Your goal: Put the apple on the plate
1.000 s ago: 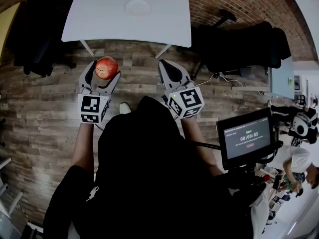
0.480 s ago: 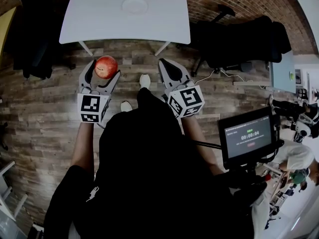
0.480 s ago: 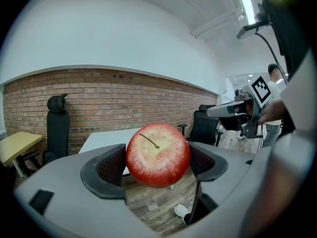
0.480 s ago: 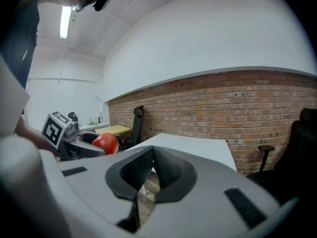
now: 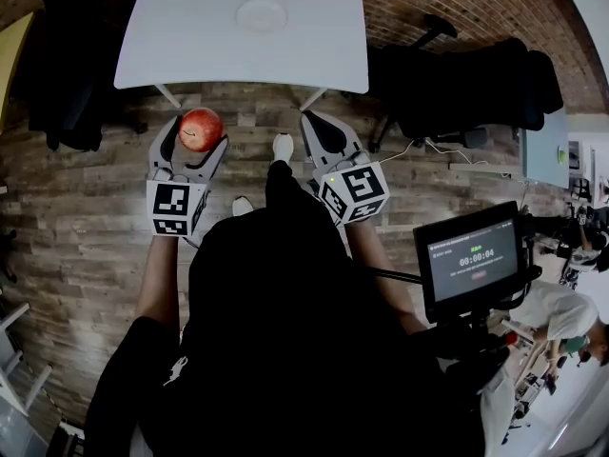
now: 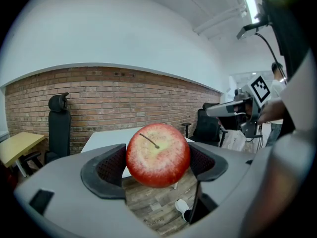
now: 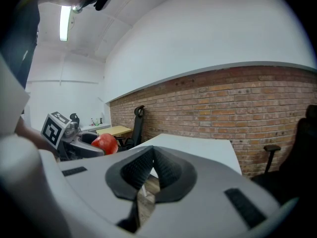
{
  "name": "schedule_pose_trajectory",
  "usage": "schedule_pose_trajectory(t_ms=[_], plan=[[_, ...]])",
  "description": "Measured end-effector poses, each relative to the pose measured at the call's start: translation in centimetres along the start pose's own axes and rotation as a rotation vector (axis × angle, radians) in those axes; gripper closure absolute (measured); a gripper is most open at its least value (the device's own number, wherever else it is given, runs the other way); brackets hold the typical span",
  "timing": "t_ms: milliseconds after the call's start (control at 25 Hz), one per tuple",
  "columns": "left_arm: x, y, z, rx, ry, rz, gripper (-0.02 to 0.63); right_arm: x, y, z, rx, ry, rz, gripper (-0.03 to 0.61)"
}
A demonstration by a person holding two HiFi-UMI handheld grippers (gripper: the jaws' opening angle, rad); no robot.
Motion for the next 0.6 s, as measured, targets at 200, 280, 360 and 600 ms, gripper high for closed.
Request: schedule_pose_trajectory(t_ms=[200,280,360,600], plan=[[0.1,-0.9,-2.3,0.009,-0.023,-0.001,0.218,-2.5,-0.2,-1.8,-0.004,-0.025,0.001,0.575],[0.8,-2.3,-4.8,0.021,-0.029,0.0,0.218,-4.9,-1.0,-3.8,0.003,-0.041,-0.003,0.575],[1.7,-3.8,-7.5,0.036,-0.038,0.004,0.218,-7.5,-1.8,-5.8,0.017,-0.055,-0.009,0.575],[2.3,-6.2,-11.3,0.059,-0.056,0.007,0.218,-11.6,-3.1,-8.8,0.023,-0.086,-0.015,0.574]])
Point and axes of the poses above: the fingertips, and each gripper's own axes: z backward along the fingers, x to its left, y out of its underside, the point moved 8 cm from there along z, backward along the fingers, and after that the axes turned 14 degrees about x, right-handed, at the moved point
